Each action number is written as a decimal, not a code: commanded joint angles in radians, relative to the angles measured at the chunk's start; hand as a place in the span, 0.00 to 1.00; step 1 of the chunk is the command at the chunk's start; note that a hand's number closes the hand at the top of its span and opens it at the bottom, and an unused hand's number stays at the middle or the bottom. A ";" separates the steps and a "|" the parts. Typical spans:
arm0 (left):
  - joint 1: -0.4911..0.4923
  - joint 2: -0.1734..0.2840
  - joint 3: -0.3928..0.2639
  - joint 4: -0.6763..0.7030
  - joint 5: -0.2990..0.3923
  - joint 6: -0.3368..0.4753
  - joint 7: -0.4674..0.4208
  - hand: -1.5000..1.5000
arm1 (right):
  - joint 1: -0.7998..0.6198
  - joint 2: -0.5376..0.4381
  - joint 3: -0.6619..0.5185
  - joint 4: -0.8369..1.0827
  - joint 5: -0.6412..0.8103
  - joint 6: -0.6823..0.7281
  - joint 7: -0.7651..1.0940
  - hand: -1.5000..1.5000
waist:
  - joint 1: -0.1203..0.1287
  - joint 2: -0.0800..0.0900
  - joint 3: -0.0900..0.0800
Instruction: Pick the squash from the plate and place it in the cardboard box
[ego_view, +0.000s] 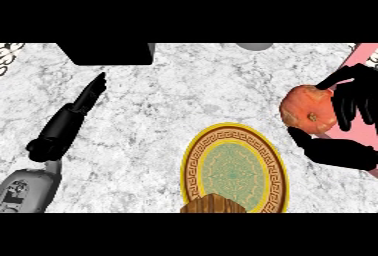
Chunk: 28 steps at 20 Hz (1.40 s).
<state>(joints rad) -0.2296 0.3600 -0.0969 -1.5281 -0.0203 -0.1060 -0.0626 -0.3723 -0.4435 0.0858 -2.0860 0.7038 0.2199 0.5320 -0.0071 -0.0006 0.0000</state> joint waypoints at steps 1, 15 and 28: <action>0.000 -0.003 0.018 -0.023 0.005 -0.004 0.026 0.50 | -0.050 -0.046 -0.208 0.076 -0.095 0.018 -0.010 1.00 | 0.007 0.000 0.000; -0.013 -0.038 0.014 -0.019 -0.018 -0.018 0.026 0.50 | -0.088 -0.332 -0.301 0.702 -0.130 0.255 -0.339 1.00 | 0.019 0.006 0.000; 0.006 -0.033 0.047 0.010 -0.024 -0.065 -0.040 0.50 | -0.197 -0.460 -0.198 1.174 -0.047 0.381 -0.770 0.00 | 0.031 0.009 0.001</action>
<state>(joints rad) -0.2268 0.3225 -0.0671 -1.5424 -0.0495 -0.1529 -0.0715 -0.5234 -0.8744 -0.1472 -1.0434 0.6337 0.5735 -0.0973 0.0174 0.0061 0.0008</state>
